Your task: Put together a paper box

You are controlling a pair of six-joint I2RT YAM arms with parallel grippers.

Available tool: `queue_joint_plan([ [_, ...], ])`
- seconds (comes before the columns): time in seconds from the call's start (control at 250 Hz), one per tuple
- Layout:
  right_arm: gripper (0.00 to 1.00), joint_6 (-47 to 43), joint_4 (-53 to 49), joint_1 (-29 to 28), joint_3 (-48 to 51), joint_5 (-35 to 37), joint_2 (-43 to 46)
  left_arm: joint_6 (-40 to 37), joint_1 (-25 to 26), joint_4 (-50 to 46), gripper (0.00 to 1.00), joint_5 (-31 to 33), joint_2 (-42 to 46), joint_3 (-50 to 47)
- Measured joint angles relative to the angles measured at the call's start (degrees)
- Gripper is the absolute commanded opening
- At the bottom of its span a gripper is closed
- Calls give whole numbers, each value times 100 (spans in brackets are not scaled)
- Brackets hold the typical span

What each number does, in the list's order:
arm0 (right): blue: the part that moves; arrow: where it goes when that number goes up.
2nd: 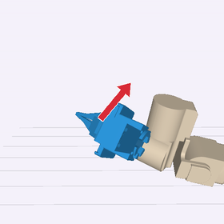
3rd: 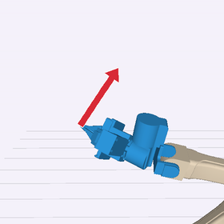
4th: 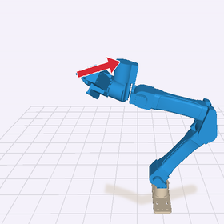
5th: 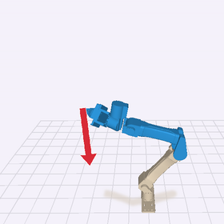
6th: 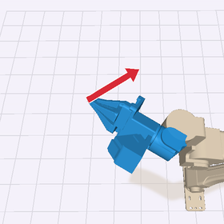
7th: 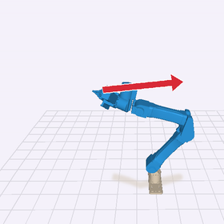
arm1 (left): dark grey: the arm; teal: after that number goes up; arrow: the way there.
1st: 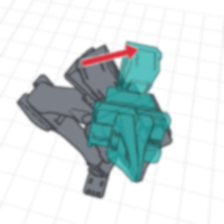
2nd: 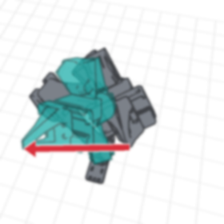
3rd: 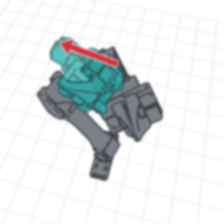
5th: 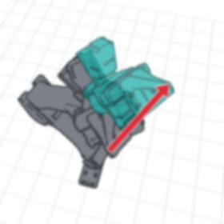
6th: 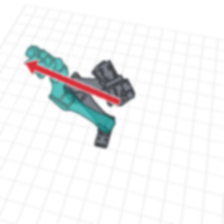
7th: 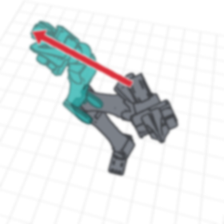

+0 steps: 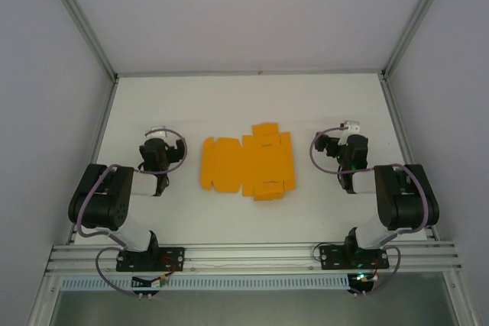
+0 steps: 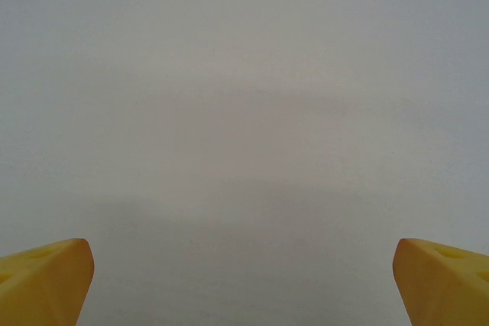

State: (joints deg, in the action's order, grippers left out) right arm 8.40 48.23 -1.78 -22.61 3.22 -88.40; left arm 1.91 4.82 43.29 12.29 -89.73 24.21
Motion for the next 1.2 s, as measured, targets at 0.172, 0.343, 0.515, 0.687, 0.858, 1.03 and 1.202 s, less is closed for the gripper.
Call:
queue_joint_plan([
  [0.172,100,4,-1043,0,-463,85,684,105,0,-1311,100,149,632,949],
  [0.343,100,367,-2500,-98,-1193,61,1532,686,0,-2393,100,-181,1207,1641],
  [0.515,99,944,-4194,-872,-2179,-37,1878,1449,70,-3248,100,-898,1379,1917],
  [0.687,96,1663,-5217,-1895,-2649,-678,1464,1991,260,-3873,100,-1565,1602,1714],
  [0.858,97,2068,-5488,-2389,-2726,-1342,328,2284,586,-4109,100,-2188,1537,1436],
  [1.03,97,2269,-5515,-2433,-2717,-1467,-365,2385,938,-4181,100,-2651,1049,1338],
  [1.202,98,2330,-5447,-2426,-2673,-1449,-678,2382,1357,-4159,100,-2793,763,1340],
])
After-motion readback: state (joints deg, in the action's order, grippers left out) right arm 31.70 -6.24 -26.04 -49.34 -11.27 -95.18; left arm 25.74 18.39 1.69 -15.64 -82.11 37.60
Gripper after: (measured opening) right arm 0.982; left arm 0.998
